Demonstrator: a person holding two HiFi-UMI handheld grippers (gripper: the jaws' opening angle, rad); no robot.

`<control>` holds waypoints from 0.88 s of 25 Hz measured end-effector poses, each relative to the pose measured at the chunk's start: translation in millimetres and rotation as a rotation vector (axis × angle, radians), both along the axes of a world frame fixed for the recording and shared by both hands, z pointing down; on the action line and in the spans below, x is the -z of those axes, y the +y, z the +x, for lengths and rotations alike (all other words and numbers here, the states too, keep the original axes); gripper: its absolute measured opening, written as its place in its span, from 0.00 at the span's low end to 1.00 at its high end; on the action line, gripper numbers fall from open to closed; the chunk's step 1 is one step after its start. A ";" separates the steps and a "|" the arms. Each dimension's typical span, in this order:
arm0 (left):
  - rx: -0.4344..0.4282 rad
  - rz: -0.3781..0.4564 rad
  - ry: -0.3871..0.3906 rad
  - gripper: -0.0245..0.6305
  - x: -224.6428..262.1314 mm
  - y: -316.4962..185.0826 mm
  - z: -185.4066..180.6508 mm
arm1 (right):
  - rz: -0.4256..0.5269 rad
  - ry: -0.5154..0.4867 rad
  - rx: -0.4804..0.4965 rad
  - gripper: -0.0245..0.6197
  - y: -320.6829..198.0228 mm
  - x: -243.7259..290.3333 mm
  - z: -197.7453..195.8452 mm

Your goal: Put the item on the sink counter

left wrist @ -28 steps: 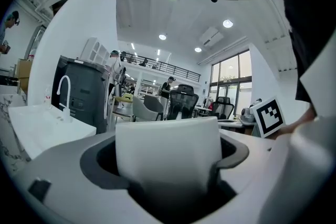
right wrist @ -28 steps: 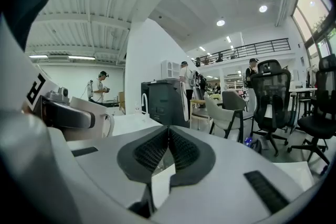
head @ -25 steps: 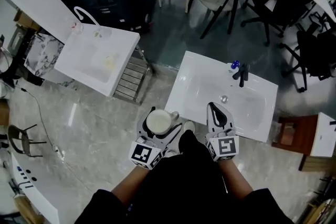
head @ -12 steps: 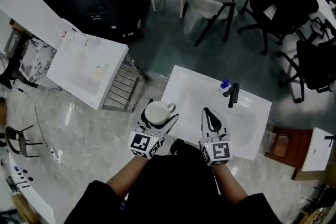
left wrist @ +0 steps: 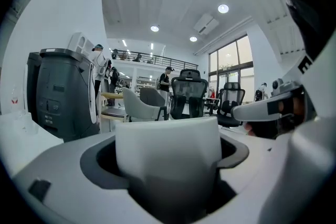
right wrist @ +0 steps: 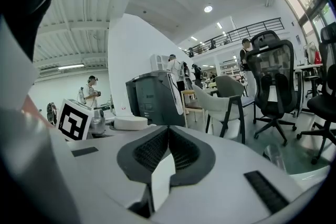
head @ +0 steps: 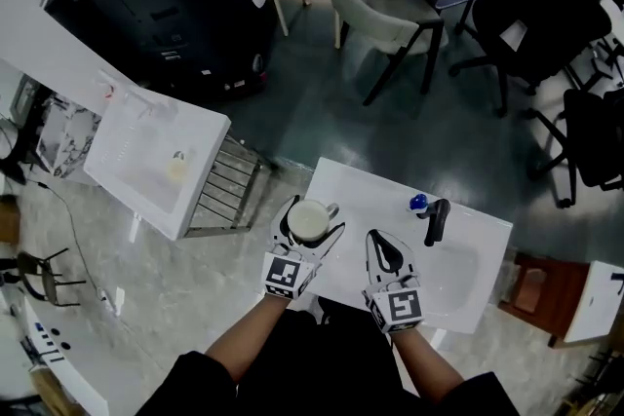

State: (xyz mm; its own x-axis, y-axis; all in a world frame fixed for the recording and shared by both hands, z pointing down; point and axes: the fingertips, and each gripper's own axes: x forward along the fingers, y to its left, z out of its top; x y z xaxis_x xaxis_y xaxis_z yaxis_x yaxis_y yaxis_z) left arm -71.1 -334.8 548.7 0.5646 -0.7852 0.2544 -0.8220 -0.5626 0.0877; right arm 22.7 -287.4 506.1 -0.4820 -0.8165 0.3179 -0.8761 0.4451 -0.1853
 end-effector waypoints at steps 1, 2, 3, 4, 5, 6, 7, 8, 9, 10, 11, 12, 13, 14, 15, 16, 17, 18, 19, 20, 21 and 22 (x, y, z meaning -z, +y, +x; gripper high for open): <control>-0.005 0.004 -0.015 0.76 -7.6 -6.7 2.5 | -0.004 0.003 0.003 0.09 -5.9 -4.0 -0.2; -0.011 0.009 -0.030 0.76 -15.4 -13.3 5.2 | -0.005 0.006 0.007 0.09 -11.4 -7.9 0.1; -0.017 0.015 -0.043 0.76 -22.8 -20.3 8.1 | -0.008 0.008 0.013 0.09 -16.4 -12.4 0.7; -0.023 0.021 -0.055 0.76 -29.8 -27.7 10.6 | -0.013 0.008 0.019 0.09 -21.1 -17.3 1.2; -0.025 0.024 -0.060 0.76 -36.3 -35.5 12.3 | -0.022 0.007 0.025 0.09 -25.0 -23.2 1.9; -0.020 0.019 -0.056 0.76 -42.6 -43.3 12.6 | -0.032 0.008 0.031 0.09 -27.5 -30.6 2.6; -0.011 0.008 -0.045 0.76 -48.8 -51.0 12.1 | -0.039 0.010 0.037 0.09 -29.6 -37.7 3.3; -0.002 -0.001 -0.039 0.76 -55.0 -58.6 11.7 | -0.042 0.010 0.041 0.09 -32.9 -42.2 3.5; 0.003 -0.002 -0.041 0.76 -60.7 -66.1 12.8 | -0.044 0.008 0.041 0.09 -37.1 -45.2 3.6; 0.001 0.003 -0.050 0.76 -66.1 -72.8 15.3 | -0.049 0.006 0.041 0.09 -40.5 -49.3 3.7; -0.006 0.006 -0.061 0.76 -71.8 -77.8 18.3 | -0.059 0.005 0.040 0.09 -42.1 -55.0 3.6; -0.015 0.004 -0.070 0.76 -78.4 -80.6 20.7 | -0.069 0.003 0.037 0.09 -42.5 -60.7 2.7; -0.027 0.001 -0.075 0.76 -85.3 -82.2 22.2 | -0.076 0.001 0.036 0.09 -42.8 -65.9 1.2; -0.039 -0.002 -0.077 0.76 -91.8 -84.5 23.3 | -0.079 0.002 0.038 0.09 -44.0 -70.8 -0.2; -0.048 -0.002 -0.076 0.76 -97.7 -88.1 24.5 | -0.080 0.006 0.039 0.09 -47.3 -74.4 -0.7; -0.052 -0.001 -0.076 0.76 -103.4 -92.8 25.9 | -0.082 0.009 0.037 0.09 -52.2 -76.3 -0.3; -0.051 0.004 -0.082 0.76 -109.1 -97.7 27.1 | -0.085 0.014 0.034 0.09 -56.9 -78.5 0.7; -0.048 0.012 -0.094 0.76 -114.8 -102.4 28.2 | -0.089 0.023 0.033 0.09 -59.8 -82.9 2.5; -0.046 0.020 -0.104 0.76 -120.1 -106.6 29.6 | -0.095 0.036 0.031 0.09 -61.4 -89.0 5.1; -0.049 0.025 -0.108 0.76 -124.8 -110.0 31.8 | -0.101 0.048 0.027 0.09 -62.5 -95.1 8.4; -0.056 0.027 -0.107 0.76 -128.8 -112.6 34.6 | -0.105 0.052 0.020 0.09 -64.2 -99.7 11.6; -0.065 0.027 -0.105 0.76 -132.2 -114.6 37.8 | -0.105 0.048 0.012 0.09 -66.8 -102.1 14.1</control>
